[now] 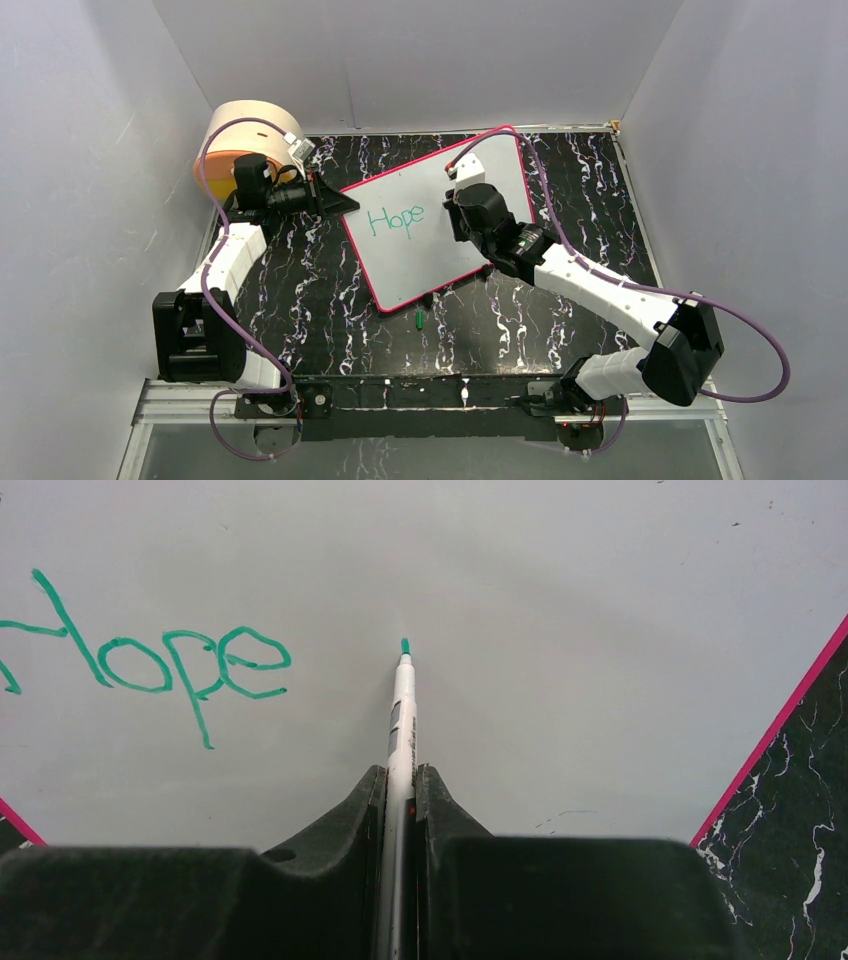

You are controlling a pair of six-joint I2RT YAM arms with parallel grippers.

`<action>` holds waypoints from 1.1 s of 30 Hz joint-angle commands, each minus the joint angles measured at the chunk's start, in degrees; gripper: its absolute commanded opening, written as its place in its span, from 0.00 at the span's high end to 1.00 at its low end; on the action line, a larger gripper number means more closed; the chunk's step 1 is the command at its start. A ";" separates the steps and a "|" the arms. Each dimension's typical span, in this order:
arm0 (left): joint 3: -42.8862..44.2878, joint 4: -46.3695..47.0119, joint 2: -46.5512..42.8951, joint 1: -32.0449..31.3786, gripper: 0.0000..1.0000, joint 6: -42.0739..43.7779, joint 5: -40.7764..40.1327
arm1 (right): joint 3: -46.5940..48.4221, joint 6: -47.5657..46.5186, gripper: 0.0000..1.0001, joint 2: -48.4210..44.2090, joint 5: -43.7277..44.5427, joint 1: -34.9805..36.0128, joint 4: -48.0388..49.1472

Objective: Write a sentence on the whiteboard

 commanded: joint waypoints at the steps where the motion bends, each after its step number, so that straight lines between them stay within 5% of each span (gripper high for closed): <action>1: -0.94 -4.69 1.76 -2.21 1.00 6.27 -4.74 | 0.60 1.03 1.00 0.46 -1.02 -0.32 -2.32; 33: -0.91 -5.03 1.87 -2.54 1.00 6.48 -4.91 | -1.16 1.59 1.00 -1.52 -0.63 -0.37 -0.64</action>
